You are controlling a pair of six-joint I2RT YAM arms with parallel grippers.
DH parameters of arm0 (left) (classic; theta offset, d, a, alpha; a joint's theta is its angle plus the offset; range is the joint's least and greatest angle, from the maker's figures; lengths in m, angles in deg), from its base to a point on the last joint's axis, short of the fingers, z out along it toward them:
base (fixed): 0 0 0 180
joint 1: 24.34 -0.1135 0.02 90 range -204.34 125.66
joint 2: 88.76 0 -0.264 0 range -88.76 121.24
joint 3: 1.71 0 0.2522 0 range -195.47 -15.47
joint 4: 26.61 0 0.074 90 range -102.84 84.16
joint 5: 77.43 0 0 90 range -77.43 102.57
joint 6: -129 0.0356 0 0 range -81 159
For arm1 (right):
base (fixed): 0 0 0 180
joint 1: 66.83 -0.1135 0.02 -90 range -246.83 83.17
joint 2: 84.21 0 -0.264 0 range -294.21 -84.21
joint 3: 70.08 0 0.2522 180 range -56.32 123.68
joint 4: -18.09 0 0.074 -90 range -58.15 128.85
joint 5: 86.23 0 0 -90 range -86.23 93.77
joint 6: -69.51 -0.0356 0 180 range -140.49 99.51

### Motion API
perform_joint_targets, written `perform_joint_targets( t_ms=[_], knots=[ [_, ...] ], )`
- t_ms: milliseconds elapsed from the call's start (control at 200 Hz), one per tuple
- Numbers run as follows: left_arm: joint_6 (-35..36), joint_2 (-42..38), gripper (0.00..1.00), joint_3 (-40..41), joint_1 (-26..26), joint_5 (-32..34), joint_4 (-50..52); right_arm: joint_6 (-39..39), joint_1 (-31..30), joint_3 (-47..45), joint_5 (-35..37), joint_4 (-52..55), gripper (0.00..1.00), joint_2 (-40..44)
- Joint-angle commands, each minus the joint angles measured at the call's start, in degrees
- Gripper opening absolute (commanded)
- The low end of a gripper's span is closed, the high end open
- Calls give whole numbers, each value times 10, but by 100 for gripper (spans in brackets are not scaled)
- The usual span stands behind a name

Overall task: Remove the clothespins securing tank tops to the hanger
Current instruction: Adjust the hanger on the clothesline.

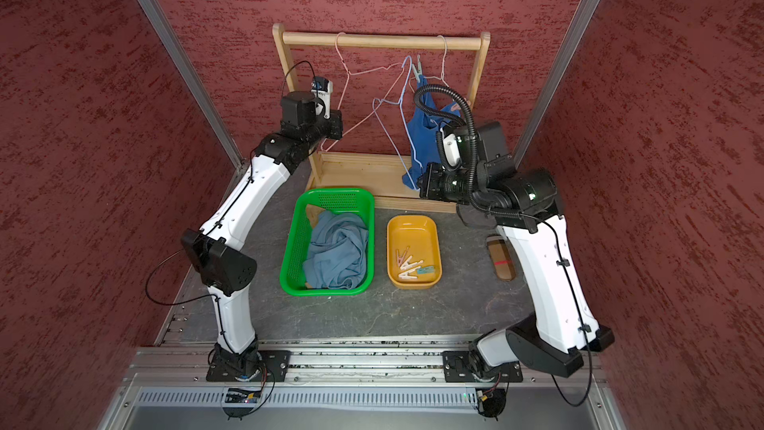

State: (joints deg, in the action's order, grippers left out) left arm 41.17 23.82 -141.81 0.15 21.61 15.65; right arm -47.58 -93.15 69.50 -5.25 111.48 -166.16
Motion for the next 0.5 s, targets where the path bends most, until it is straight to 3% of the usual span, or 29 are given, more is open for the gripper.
perform_joint_targets(
  t_ms=[0,180,331,496],
  knots=[
    [30,-32,6,20,5,113,41,-11,2,16,56,-4,0,2],
    [44,-77,5,61,7,177,58,3,2,98,86,-4,0,-67],
    [56,-98,5,72,3,207,81,24,3,146,69,-8,0,-131],
    [50,-121,33,81,4,213,111,50,5,175,43,-51,0,-184]
  ],
)
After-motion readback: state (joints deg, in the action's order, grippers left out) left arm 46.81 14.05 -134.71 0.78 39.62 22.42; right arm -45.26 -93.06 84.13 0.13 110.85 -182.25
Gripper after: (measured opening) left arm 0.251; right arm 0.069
